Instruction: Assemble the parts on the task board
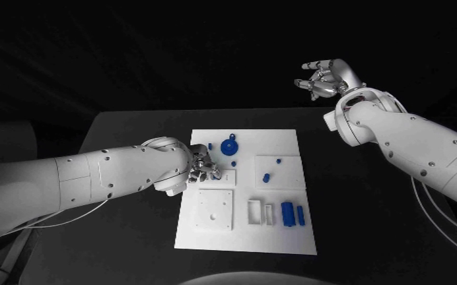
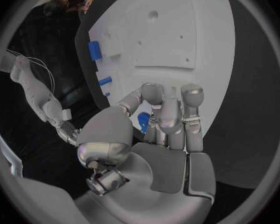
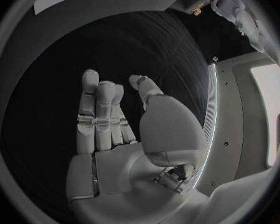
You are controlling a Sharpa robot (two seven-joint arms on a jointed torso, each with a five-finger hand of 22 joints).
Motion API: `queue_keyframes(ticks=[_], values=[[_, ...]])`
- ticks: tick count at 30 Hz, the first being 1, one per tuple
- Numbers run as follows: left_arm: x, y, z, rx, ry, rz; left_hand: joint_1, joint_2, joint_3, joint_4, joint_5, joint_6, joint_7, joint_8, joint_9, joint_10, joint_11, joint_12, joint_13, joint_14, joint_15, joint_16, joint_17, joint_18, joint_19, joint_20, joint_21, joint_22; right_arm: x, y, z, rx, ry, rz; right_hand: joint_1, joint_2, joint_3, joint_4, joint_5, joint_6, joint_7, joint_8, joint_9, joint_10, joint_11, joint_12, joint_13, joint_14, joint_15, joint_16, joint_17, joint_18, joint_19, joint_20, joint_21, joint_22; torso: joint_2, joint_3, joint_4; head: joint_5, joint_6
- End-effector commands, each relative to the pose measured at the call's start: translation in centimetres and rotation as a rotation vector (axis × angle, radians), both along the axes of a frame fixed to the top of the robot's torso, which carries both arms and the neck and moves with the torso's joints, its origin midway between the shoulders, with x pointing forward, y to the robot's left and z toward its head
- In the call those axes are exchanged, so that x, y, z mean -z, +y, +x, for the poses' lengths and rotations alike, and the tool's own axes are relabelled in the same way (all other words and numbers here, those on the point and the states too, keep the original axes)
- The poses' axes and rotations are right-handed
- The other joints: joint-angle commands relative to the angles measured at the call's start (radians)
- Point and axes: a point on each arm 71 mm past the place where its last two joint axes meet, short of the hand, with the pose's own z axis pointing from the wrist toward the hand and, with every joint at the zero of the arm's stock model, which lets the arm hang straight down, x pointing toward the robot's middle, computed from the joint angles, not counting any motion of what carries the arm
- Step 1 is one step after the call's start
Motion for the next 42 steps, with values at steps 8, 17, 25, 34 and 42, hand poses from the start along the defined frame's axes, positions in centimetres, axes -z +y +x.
queue_keyframes(ticks=[8, 17, 25, 34, 42], values=[[0.31, -0.10, -0.05, 0.015, 0.011, 0.018, 0.009, 0.000, 0.000, 0.009, 0.005, 0.248, -0.131, 0.007, 0.237, 0.044, -0.008, 0.002, -0.002, -0.003, 0.003, 0.002, -0.002, -0.017, -0.001, 0.002, 0.000, 0.060, 0.01, 0.13, 0.01, -0.007, 0.006, -0.015, -0.004, 0.013, -0.001, -0.012, -0.012, 0.006, 0.000, -0.001, 0.002, -0.003, 0.001, 0.004, 0.002, -0.004, -0.003, 0.002, 0.001, 0.009, 0.000, -0.003, 0.004, 0.018, 0.000, -0.0007, 0.0009, -0.002, 0.001], [0.43, -0.02, 0.03, 0.014, 0.018, 0.025, 0.010, -0.001, -0.001, 0.012, 0.003, 0.248, -0.130, 0.007, 0.238, 0.044, -0.008, 0.000, -0.005, -0.003, 0.003, 0.000, -0.005, -0.017, -0.001, 0.002, -0.002, 0.060, 0.03, 0.07, 0.02, -0.003, 0.009, -0.020, -0.006, 0.015, -0.004, -0.017, -0.018, 0.007, 0.000, -0.001, 0.002, -0.003, 0.001, 0.005, 0.002, -0.004, -0.003, 0.002, 0.001, 0.009, 0.000, -0.003, 0.005, 0.018, 0.000, -0.0004, 0.0005, -0.004, 0.003], [0.52, -0.14, 0.08, 0.020, 0.028, 0.034, 0.011, -0.002, -0.001, 0.014, 0.002, 0.247, -0.130, 0.007, 0.239, 0.044, -0.008, -0.001, -0.007, -0.003, 0.003, 0.000, -0.006, -0.017, -0.002, 0.003, -0.005, 0.059, 0.07, 0.07, 0.04, -0.001, 0.011, -0.023, -0.006, 0.015, -0.005, -0.023, -0.018, 0.008, 0.000, -0.001, 0.002, -0.002, 0.001, 0.005, 0.002, -0.003, -0.003, 0.002, 0.001, 0.009, 0.000, -0.003, 0.005, 0.018, 0.000, -0.0004, 0.0002, -0.004, 0.002], [0.59, -0.36, 0.21, 0.024, 0.031, 0.041, 0.011, -0.004, -0.003, 0.015, 0.005, 0.252, -0.132, 0.010, 0.244, 0.045, -0.008, -0.001, -0.009, -0.003, 0.004, 0.001, -0.005, -0.017, -0.001, 0.003, -0.002, 0.061, 0.09, 0.15, 0.03, -0.003, 0.015, -0.024, -0.004, 0.016, -0.004, -0.027, -0.017, 0.010, 0.000, -0.001, 0.002, -0.002, 0.000, 0.005, 0.002, -0.003, -0.004, 0.003, 0.001, 0.009, 0.000, -0.004, 0.006, 0.018, 0.000, 0.0005, 0.0007, -0.005, 0.001], [0.71, -0.71, 0.23, 0.034, 0.036, 0.043, 0.011, -0.003, -0.007, 0.019, -0.001, 0.257, -0.134, 0.011, 0.256, 0.044, -0.008, 0.003, -0.010, -0.003, 0.004, 0.004, -0.004, -0.017, 0.000, 0.004, 0.000, 0.061, 0.11, 0.17, 0.03, -0.005, 0.018, -0.025, -0.006, 0.016, 0.000, -0.033, -0.017, 0.019, -0.001, 0.000, 0.002, -0.001, 0.000, 0.005, 0.002, -0.003, -0.004, 0.003, 0.001, 0.009, 0.000, -0.004, 0.007, 0.018, 0.000, 0.0003, 0.0004, -0.005, 0.000]])
